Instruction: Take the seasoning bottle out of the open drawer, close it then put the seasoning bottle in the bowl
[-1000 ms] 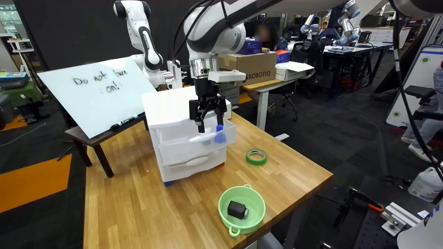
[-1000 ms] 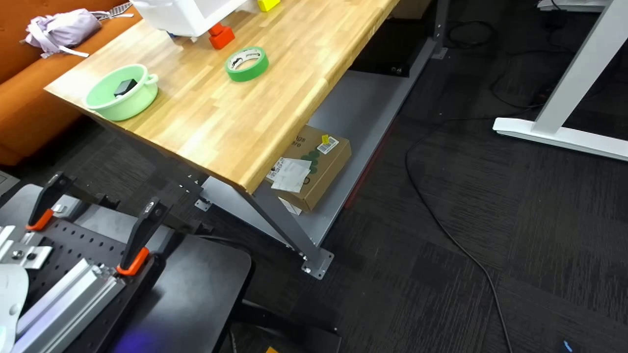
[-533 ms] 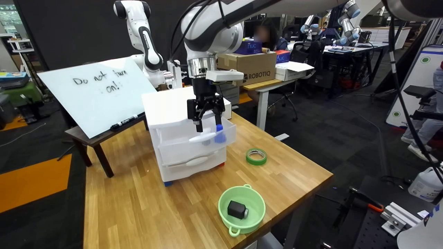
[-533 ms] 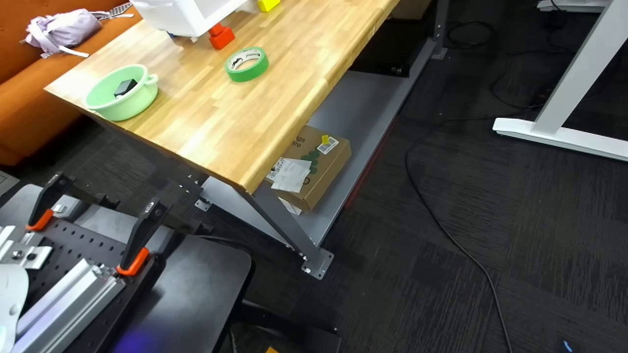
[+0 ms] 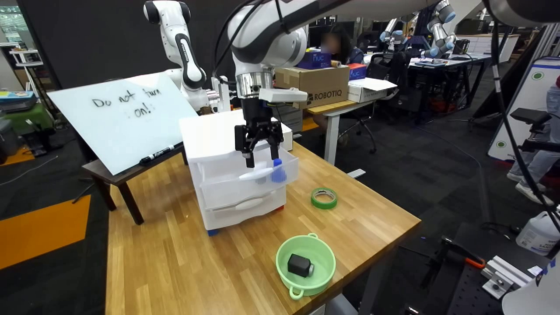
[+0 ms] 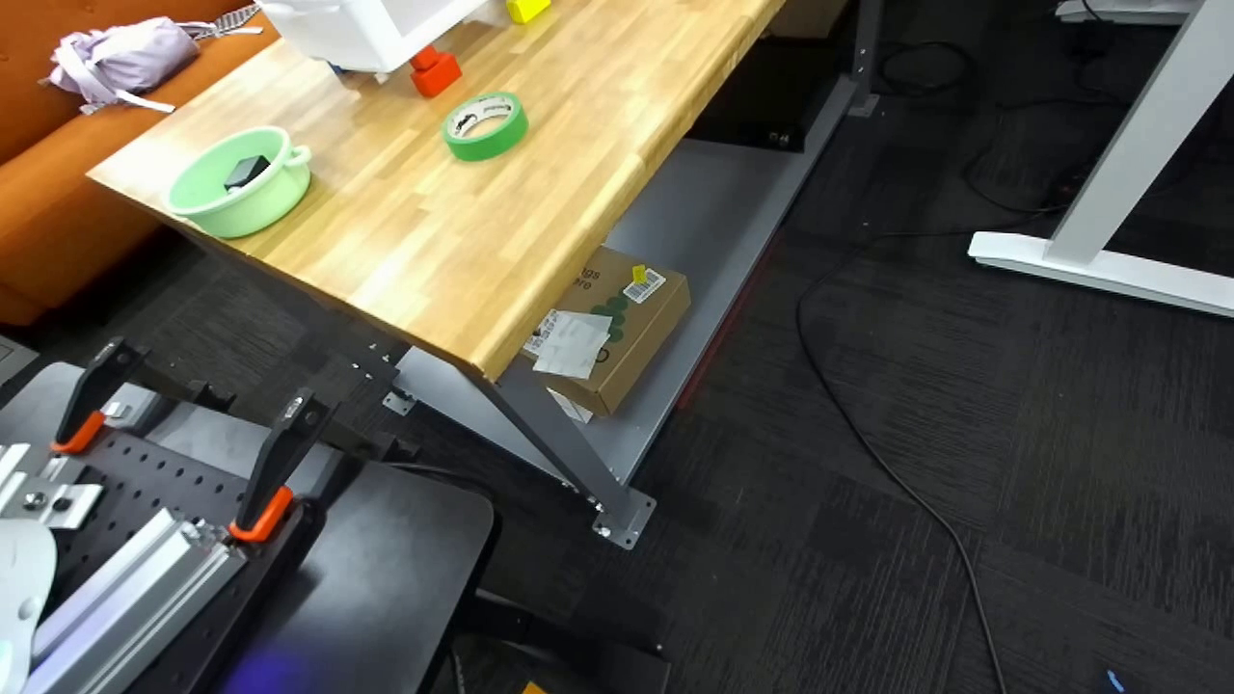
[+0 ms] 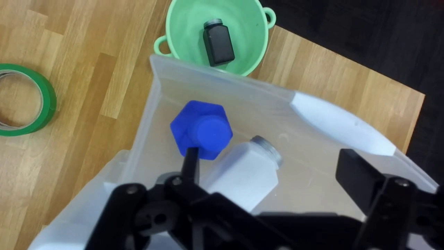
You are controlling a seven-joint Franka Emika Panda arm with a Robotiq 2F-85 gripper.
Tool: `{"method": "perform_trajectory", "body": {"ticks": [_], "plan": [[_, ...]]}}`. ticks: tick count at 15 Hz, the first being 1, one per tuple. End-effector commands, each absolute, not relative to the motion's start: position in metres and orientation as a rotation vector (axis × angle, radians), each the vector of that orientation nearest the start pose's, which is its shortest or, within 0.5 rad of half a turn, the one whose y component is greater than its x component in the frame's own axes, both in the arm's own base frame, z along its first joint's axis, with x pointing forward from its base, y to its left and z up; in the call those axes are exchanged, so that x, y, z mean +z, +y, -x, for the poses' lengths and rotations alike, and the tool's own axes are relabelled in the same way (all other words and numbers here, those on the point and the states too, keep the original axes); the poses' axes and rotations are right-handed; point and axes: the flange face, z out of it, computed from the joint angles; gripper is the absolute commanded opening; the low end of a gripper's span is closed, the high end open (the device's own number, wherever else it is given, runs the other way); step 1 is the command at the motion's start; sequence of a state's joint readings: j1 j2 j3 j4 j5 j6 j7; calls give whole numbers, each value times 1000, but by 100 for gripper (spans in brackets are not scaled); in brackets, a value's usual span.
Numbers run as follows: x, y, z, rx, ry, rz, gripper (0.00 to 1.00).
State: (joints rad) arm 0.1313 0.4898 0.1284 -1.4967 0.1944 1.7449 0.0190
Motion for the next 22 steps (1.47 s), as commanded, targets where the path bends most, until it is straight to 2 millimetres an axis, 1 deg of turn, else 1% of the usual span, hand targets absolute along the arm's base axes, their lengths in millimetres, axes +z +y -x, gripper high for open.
{"method": "perform_trajectory", "body": {"ticks": [1,5,11,17,19,22], "plan": [[374,174,-636,424,-246,2841,100],[376,175,-634,425,-240,2837,100],[386,176,-631,416,-242,2857,100],[384,174,-629,425,-237,2856,100],[383,175,-631,416,-271,2858,100],[384,174,-630,389,-242,2850,100]]}}
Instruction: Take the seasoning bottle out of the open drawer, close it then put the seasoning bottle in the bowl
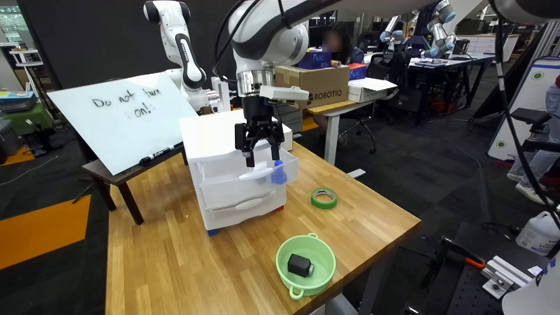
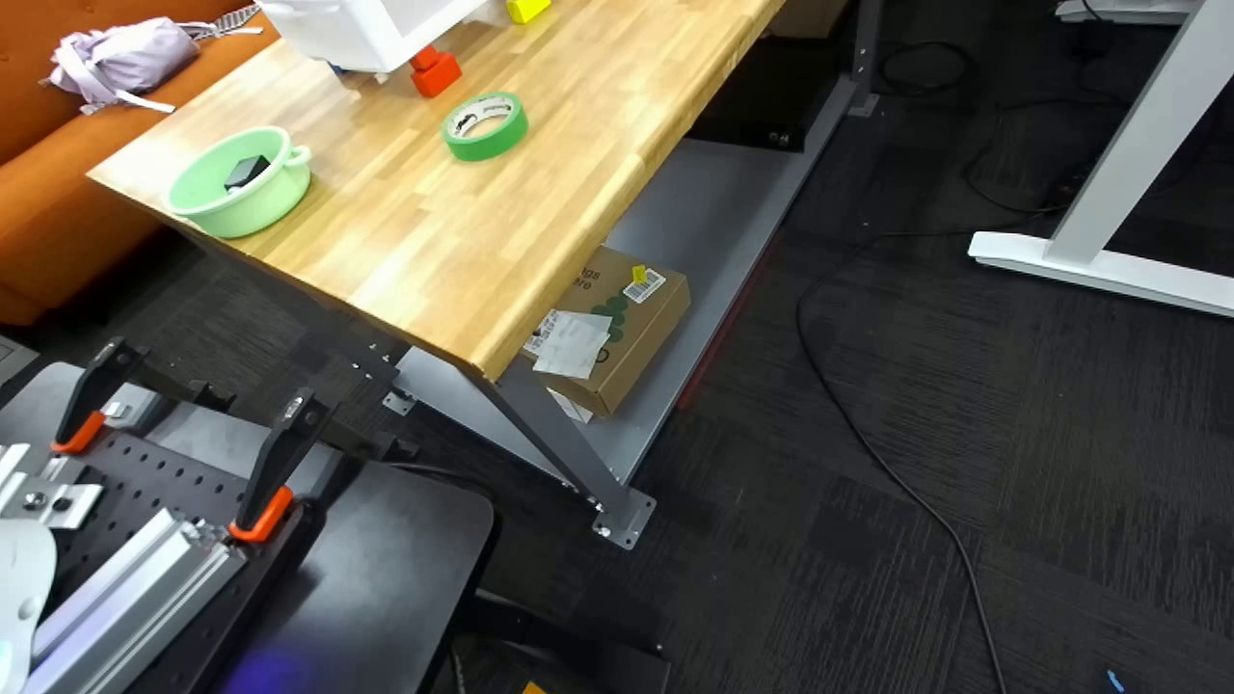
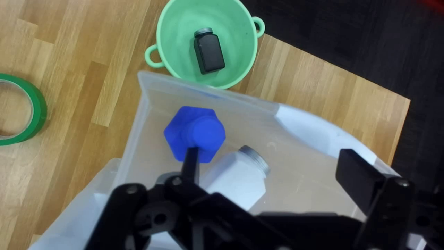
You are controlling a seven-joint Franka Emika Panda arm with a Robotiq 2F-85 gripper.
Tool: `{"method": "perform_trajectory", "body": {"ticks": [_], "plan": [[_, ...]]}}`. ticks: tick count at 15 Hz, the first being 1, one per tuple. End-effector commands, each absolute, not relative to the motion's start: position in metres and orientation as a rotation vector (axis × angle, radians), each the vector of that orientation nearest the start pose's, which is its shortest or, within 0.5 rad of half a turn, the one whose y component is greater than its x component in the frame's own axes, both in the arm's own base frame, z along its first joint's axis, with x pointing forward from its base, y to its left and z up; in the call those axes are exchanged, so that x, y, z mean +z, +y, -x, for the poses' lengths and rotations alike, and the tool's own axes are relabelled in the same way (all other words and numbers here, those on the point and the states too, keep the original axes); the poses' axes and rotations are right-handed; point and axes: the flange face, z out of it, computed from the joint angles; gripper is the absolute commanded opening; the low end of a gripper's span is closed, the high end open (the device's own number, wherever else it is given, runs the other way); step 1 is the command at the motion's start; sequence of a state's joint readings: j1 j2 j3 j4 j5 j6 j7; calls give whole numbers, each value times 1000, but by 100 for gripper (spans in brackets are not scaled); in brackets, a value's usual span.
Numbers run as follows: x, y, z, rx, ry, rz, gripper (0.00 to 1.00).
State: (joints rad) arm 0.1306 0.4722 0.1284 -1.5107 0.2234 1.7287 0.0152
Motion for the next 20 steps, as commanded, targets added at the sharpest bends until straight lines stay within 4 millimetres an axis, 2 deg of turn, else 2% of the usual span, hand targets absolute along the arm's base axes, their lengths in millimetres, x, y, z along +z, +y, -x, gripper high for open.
{"method": "perform_trajectory", "body": {"ticks": [1,6,13,20], "plan": [[384,173,-630,382,-231,2848,100],[380,171,-621,332,-224,2848,100],[372,179,-604,246,-202,2855,100],[378,181,-594,205,-208,2867,100]]}}
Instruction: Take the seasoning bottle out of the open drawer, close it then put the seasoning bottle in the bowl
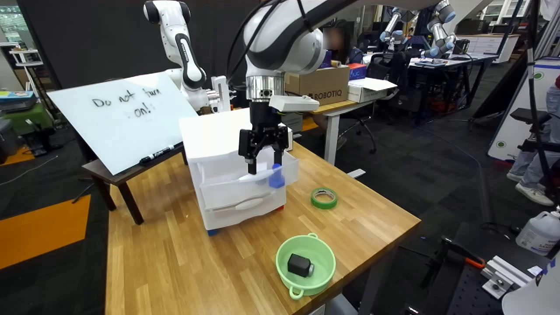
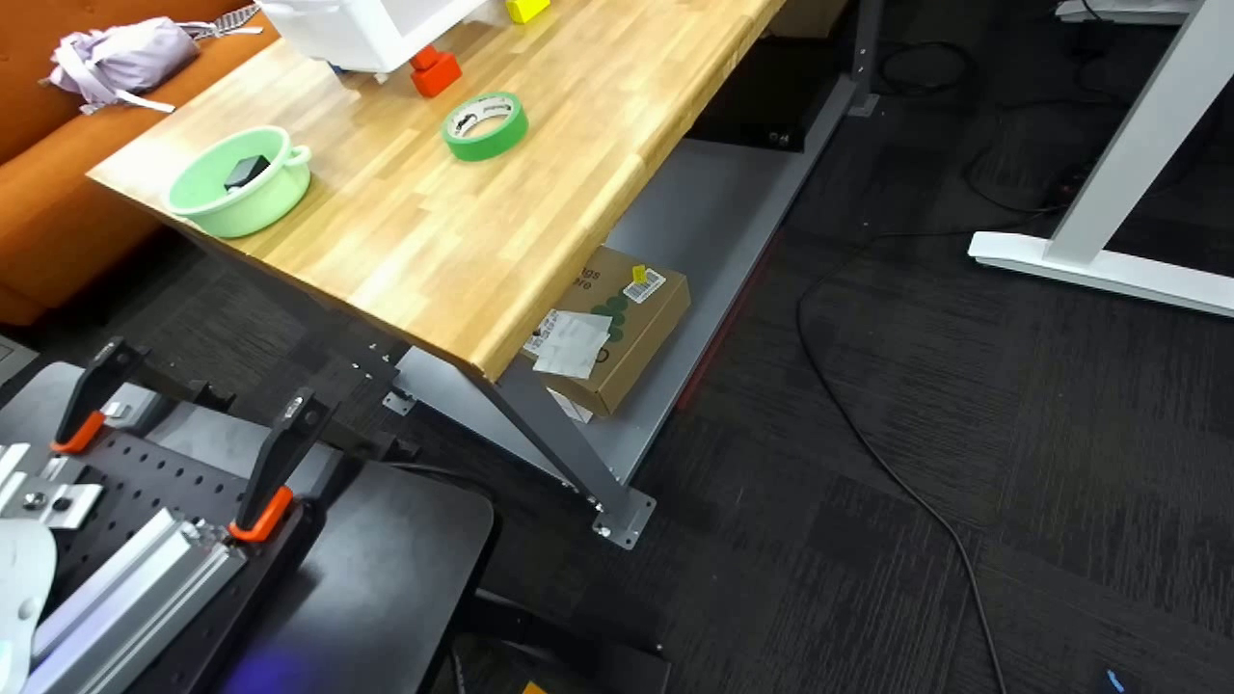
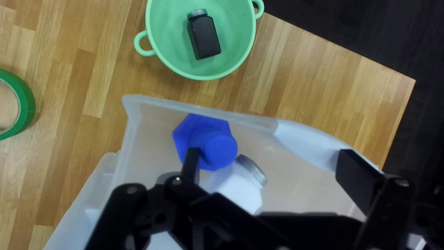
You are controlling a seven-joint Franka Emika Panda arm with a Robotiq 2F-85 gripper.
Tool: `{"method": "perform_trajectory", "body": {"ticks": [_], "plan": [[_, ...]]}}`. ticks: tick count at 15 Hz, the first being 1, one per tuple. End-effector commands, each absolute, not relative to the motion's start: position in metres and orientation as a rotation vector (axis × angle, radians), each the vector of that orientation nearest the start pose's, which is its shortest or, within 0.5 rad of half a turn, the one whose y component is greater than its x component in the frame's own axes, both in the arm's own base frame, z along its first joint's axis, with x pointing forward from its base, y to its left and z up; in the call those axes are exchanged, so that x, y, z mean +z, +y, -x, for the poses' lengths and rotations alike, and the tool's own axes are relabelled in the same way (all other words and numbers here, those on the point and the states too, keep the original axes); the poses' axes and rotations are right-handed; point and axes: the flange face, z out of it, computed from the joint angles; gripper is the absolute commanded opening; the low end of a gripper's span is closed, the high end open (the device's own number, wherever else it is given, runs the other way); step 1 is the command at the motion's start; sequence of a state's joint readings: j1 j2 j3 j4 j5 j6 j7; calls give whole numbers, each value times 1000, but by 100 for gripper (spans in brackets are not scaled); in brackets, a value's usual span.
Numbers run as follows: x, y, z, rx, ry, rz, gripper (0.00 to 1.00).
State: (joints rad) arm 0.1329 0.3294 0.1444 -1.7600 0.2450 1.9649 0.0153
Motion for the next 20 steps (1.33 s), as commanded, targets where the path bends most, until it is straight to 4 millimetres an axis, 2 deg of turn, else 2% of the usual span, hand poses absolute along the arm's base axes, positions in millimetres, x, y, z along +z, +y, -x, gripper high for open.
{"method": "perform_trajectory", "body": {"ticks": [1,6,8,9,17,20], "plan": [[380,182,-593,206,-210,2867,100],[381,182,-592,202,-216,2868,100],[383,187,-594,192,-320,2883,100],[378,186,-598,227,-253,2879,100],[379,189,-597,221,-294,2876,100],[384,184,-601,197,-268,2859,100]]}}
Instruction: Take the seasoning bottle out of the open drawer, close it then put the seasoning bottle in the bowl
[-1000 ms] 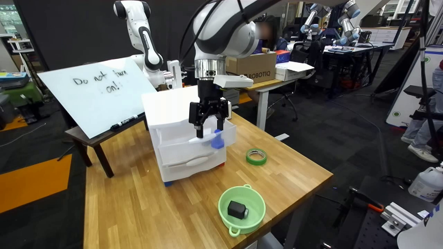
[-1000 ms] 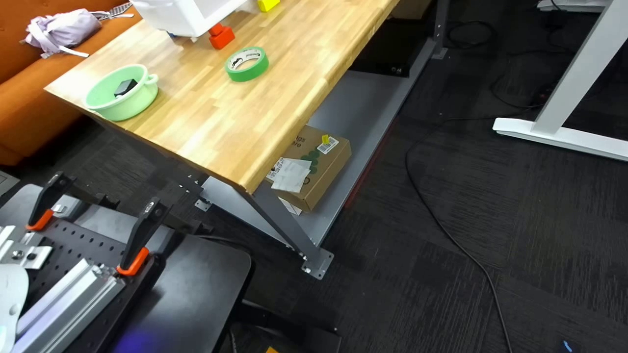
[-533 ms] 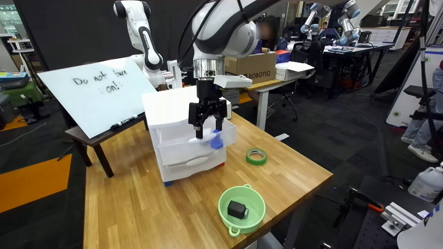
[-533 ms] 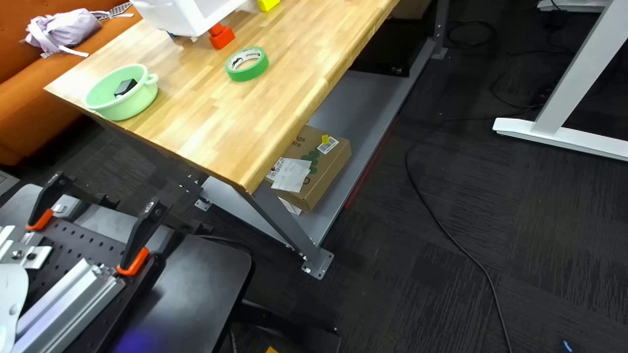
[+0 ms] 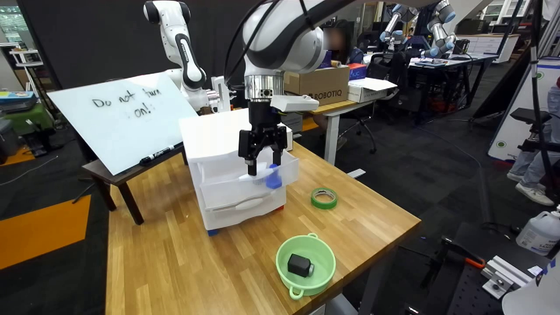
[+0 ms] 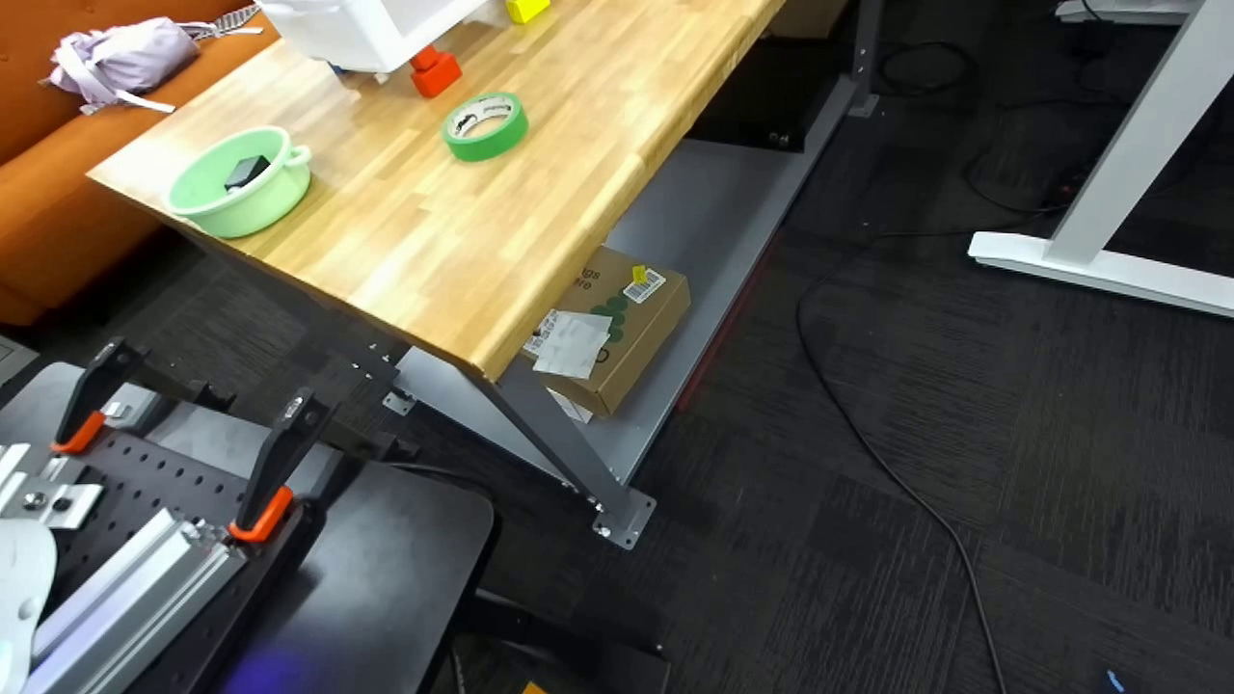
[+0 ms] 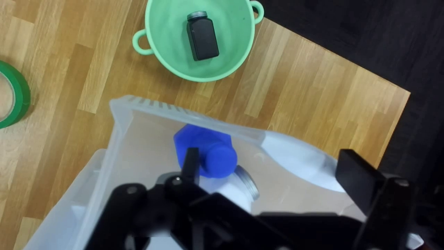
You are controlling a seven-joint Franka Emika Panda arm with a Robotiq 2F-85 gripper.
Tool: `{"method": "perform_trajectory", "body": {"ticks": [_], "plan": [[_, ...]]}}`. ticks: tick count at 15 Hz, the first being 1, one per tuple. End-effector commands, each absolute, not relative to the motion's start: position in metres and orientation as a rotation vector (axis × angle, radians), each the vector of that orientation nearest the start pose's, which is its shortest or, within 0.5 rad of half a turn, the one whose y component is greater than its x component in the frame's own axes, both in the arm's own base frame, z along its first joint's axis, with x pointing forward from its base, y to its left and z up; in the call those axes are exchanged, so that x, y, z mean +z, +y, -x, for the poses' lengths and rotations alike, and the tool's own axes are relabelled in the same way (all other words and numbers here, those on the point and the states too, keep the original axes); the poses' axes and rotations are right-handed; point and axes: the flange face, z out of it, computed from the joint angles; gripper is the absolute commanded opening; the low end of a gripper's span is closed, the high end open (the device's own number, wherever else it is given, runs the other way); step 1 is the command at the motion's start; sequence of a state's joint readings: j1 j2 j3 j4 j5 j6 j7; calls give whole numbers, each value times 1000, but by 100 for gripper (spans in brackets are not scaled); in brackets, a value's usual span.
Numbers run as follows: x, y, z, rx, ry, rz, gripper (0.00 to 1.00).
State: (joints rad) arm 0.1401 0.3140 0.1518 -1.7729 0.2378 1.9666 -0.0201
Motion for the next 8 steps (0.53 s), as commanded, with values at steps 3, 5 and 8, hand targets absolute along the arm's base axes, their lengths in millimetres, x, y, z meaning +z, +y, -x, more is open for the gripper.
{"method": "perform_trajectory", "body": {"ticks": [3,5,8], "plan": [[397,177,-611,108,-175,2786,100],[402,172,-616,56,-113,2759,100],[402,166,-620,10,-39,2741,100]]}}
